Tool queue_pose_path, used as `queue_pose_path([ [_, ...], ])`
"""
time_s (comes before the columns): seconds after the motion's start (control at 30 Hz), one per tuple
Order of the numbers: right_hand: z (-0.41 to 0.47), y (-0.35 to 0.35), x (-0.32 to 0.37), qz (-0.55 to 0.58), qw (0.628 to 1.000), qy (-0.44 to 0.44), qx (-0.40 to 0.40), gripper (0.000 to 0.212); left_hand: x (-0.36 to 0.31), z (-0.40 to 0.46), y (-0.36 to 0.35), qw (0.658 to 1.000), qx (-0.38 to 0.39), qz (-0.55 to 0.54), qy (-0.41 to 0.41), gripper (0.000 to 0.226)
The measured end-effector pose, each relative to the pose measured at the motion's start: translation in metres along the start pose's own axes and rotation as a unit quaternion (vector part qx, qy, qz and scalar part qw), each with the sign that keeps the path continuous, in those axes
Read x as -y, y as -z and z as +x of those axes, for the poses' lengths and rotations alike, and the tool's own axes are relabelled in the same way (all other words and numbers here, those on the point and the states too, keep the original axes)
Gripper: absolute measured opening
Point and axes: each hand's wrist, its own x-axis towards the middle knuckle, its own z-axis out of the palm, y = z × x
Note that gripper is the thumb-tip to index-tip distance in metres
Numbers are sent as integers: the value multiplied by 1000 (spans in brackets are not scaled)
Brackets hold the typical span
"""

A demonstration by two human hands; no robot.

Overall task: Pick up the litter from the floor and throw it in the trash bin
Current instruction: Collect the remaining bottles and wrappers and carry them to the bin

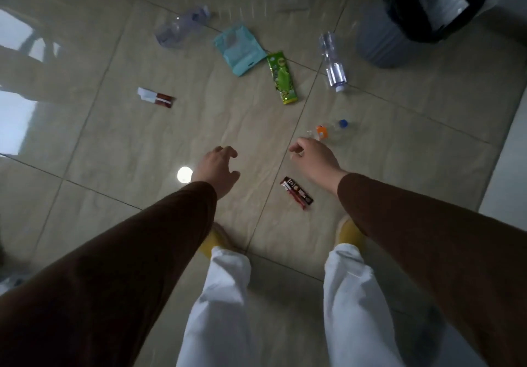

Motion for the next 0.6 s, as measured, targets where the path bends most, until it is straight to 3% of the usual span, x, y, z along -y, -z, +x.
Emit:
queue_pose_path([
  [0.27,10,-56,141,-27,998,56,28,29,126,7,113,996,-3,86,4,49],
  [0.6,113,-32,189,-45,998,40,20,29,162,99,173,991,47,124,-25,55],
])
